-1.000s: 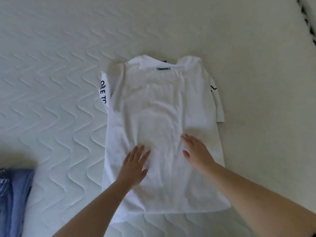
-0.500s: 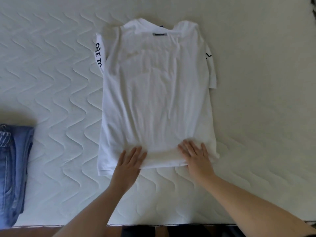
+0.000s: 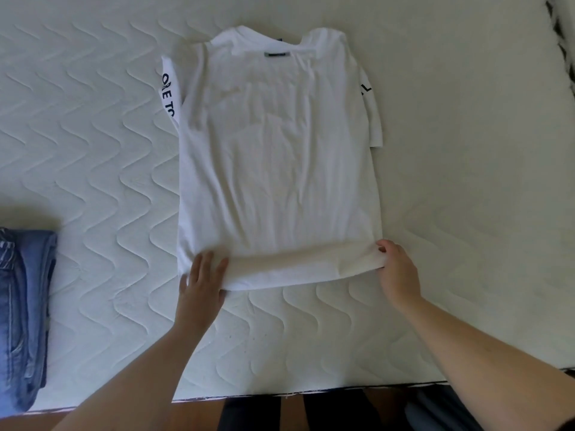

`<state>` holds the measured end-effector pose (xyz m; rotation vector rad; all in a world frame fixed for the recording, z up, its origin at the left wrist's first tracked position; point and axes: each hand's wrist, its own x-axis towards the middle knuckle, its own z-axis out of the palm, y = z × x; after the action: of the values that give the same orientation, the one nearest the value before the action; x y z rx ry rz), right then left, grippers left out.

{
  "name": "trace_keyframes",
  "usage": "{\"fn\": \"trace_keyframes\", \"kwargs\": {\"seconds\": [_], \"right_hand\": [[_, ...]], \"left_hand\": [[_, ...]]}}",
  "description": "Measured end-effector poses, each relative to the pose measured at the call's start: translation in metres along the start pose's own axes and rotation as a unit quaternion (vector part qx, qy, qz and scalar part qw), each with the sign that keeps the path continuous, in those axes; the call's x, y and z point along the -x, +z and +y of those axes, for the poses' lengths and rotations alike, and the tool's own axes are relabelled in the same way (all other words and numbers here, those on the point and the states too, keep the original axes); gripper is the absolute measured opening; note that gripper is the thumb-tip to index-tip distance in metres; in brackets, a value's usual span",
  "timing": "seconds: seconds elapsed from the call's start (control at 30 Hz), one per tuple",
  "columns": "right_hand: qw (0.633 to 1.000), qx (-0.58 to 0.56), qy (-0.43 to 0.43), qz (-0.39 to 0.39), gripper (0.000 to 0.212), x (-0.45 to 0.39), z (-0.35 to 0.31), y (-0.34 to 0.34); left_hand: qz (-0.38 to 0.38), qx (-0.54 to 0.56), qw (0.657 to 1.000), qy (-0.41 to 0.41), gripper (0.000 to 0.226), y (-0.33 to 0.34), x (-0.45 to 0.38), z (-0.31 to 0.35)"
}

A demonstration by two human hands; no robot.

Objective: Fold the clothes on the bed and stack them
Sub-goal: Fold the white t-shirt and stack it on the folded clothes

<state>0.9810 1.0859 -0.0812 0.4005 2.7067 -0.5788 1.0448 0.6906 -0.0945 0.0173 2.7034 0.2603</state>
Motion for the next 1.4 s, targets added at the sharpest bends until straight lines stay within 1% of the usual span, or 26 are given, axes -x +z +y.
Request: {"fn": "trace_keyframes", "kwargs": {"seconds": [0.1, 0.2, 0.27, 0.37, 0.47, 0.53, 0.6, 0.67, 0.77, 0.83, 0.93, 1.03, 1.07, 1.17, 1.2, 1.23, 1.33, 1.4], "right_hand": [[0.999, -0.04, -0.001, 0.003, 0.048, 0.007, 0.004, 0.003], [0.996, -0.081, 0.031, 0.0, 0.059, 0.012, 0.004, 0.006], [0.994, -0.098, 0.049, 0.003, 0.066, 0.014, 0.004, 0.008], [0.99, -0.113, 0.078, 0.044, 0.074, 0.015, 0.005, 0.006], [0.988, -0.108, 0.084, 0.073, 0.063, 0.016, 0.008, 0.003], [0.989, -0.1, 0.071, 0.079, 0.057, 0.021, 0.011, 0.003], [0.99, -0.095, 0.066, 0.08, 0.056, 0.028, 0.014, 0.004], [0.99, -0.097, 0.06, 0.079, 0.054, 0.036, 0.017, 0.005], [0.987, -0.129, 0.051, 0.083, 0.044, 0.046, 0.015, 0.009], [0.985, -0.144, 0.05, 0.079, 0.041, 0.051, 0.009, 0.013], [0.981, -0.162, 0.069, 0.081, 0.044, 0.058, 0.001, 0.019], [0.971, -0.187, 0.113, 0.103, 0.047, 0.063, -0.003, 0.021], [0.967, -0.192, 0.125, 0.109, 0.047, 0.064, -0.004, 0.021], [0.962, -0.188, 0.15, 0.129, 0.048, 0.063, -0.002, 0.018], [0.962, -0.183, 0.152, 0.133, 0.046, 0.062, 0.0, 0.017], [0.963, -0.178, 0.149, 0.135, 0.045, 0.061, 0.004, 0.016], [0.966, -0.174, 0.134, 0.135, 0.037, 0.063, 0.021, 0.012], [0.962, -0.183, 0.143, 0.141, 0.032, 0.065, 0.035, 0.008]], "left_hand": [[0.023, 0.055, 0.998, -0.029, 0.08, 0.002, 0.003, -0.006], [0.059, 0.11, 0.991, -0.048, 0.065, 0.0, 0.004, -0.011], [0.085, 0.148, 0.982, -0.081, 0.057, -0.005, 0.004, -0.014], [0.116, 0.179, 0.969, -0.128, 0.043, -0.014, 0.007, -0.021], [0.131, 0.17, 0.962, -0.168, 0.033, -0.018, 0.012, -0.035], [0.144, 0.212, 0.941, -0.219, 0.03, -0.018, 0.018, -0.043], [0.148, 0.258, 0.92, -0.255, 0.032, -0.018, 0.023, -0.051], [0.138, 0.288, 0.915, -0.248, 0.038, -0.018, 0.029, -0.056], [0.133, 0.324, 0.912, -0.216, 0.044, -0.02, 0.036, -0.051], [0.131, 0.352, 0.904, -0.204, 0.04, -0.02, 0.037, -0.046], [0.114, 0.364, 0.904, -0.192, 0.034, -0.018, 0.036, -0.041], [0.12, 0.367, 0.897, -0.215, 0.03, -0.015, 0.038, -0.039], [0.123, 0.374, 0.888, -0.238, 0.028, -0.015, 0.04, -0.04], [0.137, 0.417, 0.833, -0.336, 0.026, -0.019, 0.04, -0.044], [0.148, 0.413, 0.83, -0.345, 0.027, -0.02, 0.039, -0.046], [0.16, 0.392, 0.841, -0.338, 0.029, -0.021, 0.039, -0.048], [0.173, 0.332, 0.883, -0.282, 0.04, -0.021, 0.045, -0.053], [0.174, 0.309, 0.894, -0.275, 0.046, -0.02, 0.051, -0.059]]}}
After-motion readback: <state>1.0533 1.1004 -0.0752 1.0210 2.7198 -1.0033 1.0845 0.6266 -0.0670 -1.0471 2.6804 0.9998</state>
